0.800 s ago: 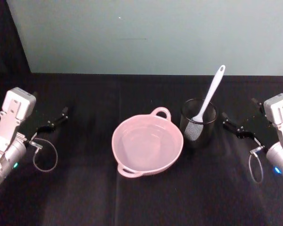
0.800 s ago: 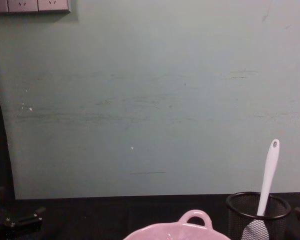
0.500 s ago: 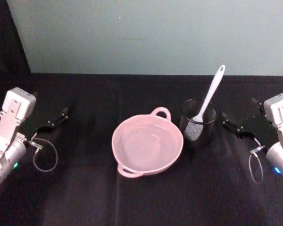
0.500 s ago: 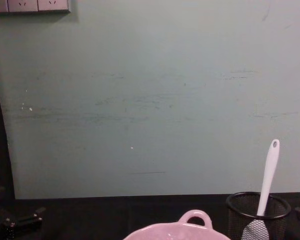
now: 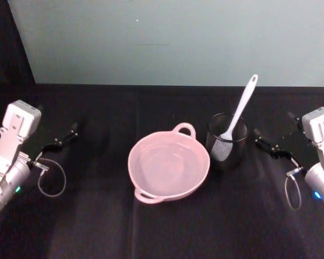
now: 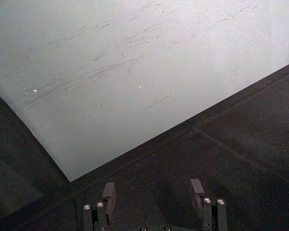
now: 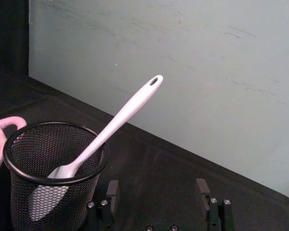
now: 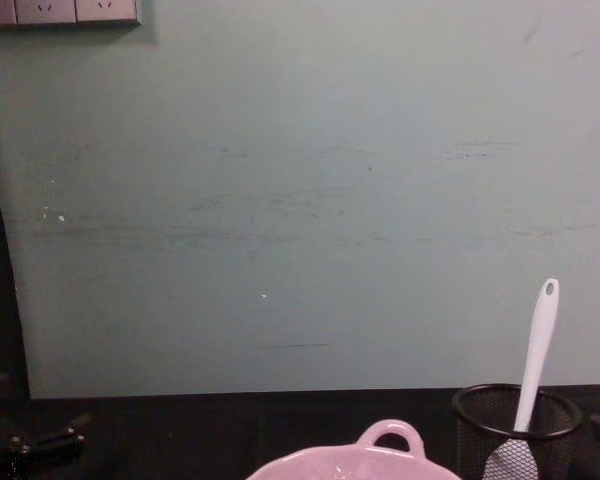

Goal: Use the one hand to pick up the spoon and stir the clear water in the bowl.

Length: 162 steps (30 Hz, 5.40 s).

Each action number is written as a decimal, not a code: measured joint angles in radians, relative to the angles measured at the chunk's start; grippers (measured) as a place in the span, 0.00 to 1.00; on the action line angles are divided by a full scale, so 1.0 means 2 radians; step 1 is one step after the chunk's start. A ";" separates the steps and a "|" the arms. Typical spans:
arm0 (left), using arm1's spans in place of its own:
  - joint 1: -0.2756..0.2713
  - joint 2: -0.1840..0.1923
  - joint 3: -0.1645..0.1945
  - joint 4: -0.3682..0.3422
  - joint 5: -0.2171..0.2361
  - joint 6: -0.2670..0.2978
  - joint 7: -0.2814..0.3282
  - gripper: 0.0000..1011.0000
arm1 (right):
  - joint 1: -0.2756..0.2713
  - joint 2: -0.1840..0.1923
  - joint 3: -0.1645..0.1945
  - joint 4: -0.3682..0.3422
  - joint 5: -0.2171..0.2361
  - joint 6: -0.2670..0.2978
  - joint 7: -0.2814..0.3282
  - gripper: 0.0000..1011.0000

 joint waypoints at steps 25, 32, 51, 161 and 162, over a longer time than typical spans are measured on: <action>0.000 0.000 0.000 0.000 0.000 0.000 0.000 1.00 | -0.037 0.024 0.128 -0.099 0.291 0.145 0.161 0.99; 0.000 0.000 0.000 0.000 0.000 0.000 0.000 1.00 | 0.027 -0.007 0.109 -0.044 0.355 0.217 0.179 0.99; 0.000 0.000 0.000 0.000 0.000 0.000 0.000 1.00 | 0.131 -0.060 0.052 0.096 0.385 0.225 0.229 0.99; 0.000 0.000 0.000 0.000 0.000 0.000 0.000 1.00 | 0.136 -0.054 -0.064 0.042 0.174 0.019 0.382 0.12; 0.000 0.000 0.000 0.000 0.000 0.000 0.000 1.00 | 0.132 -0.053 -0.062 0.037 0.178 0.023 0.385 0.12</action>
